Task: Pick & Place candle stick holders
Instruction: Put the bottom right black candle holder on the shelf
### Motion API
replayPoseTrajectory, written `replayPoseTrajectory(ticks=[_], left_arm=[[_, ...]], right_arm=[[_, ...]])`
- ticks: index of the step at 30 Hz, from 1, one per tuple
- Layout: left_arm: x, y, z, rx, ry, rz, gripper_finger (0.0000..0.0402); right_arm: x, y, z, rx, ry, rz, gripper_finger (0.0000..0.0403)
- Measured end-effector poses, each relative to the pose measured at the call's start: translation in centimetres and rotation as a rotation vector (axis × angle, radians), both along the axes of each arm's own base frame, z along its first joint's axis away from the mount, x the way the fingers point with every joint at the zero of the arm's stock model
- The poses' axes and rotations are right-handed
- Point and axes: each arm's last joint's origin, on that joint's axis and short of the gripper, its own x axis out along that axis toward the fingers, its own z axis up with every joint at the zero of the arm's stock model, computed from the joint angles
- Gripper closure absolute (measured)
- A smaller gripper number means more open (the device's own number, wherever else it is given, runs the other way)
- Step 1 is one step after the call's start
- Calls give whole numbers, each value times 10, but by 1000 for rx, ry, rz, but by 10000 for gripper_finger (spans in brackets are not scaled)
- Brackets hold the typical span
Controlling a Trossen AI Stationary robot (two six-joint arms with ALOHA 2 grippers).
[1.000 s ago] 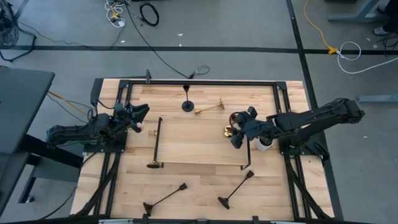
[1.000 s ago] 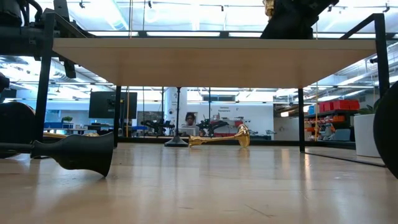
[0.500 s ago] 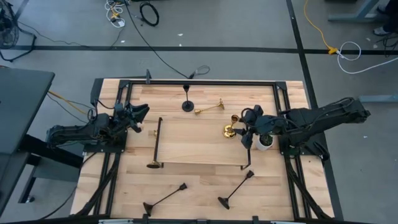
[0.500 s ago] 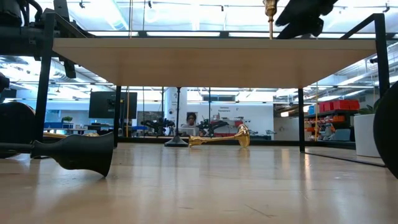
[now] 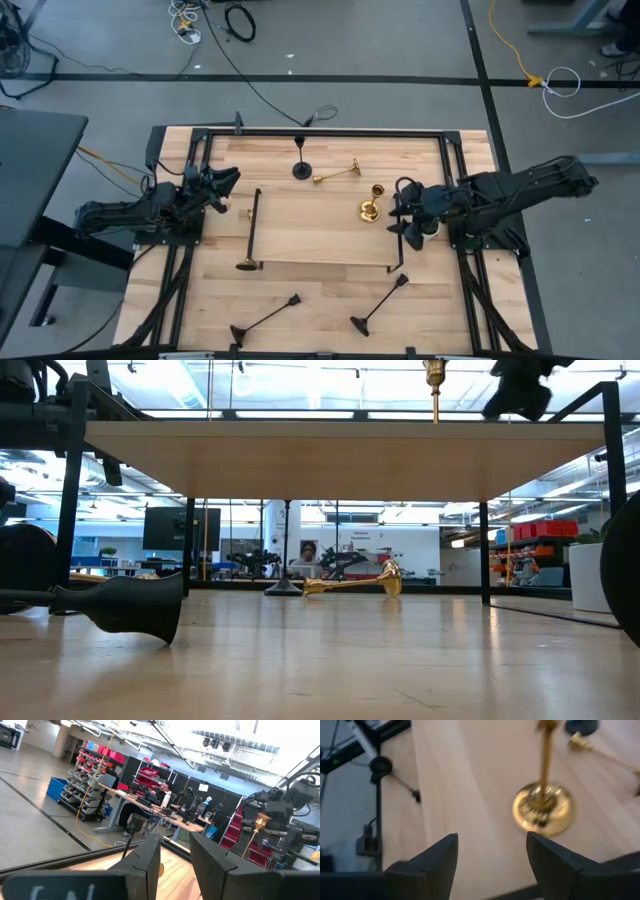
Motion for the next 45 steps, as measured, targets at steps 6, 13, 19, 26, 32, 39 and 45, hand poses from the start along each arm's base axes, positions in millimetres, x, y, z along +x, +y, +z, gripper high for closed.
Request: replayPoseTrajectory(ticks=[6, 13, 19, 26, 32, 39, 45], left_arm=[[0, 0, 0, 0, 0, 0, 293], [0, 0, 0, 0, 0, -1, 293], [0, 0, 0, 0, 0, -2, 293], [0, -1, 0, 6, 0, -25, 293], [1, -1, 0, -50, -40, -61, 293], [1, -1, 0, -95, -68, -78, 293], [2, -3, 1, -77, -63, -155, 293]], right_arm=[[-5, 15, -2, 119, 48, 29, 173], [-14, 41, -2, 229, 69, 41, 174], [-14, 70, 0, 272, 4, 89, 174], [-10, 110, -12, 307, 2, 113, 174], [0, 148, -29, 370, 0, 144, 174], [8, 183, -57, 427, 45, 115, 174], [11, 194, -83, 465, 145, -13, 174]])
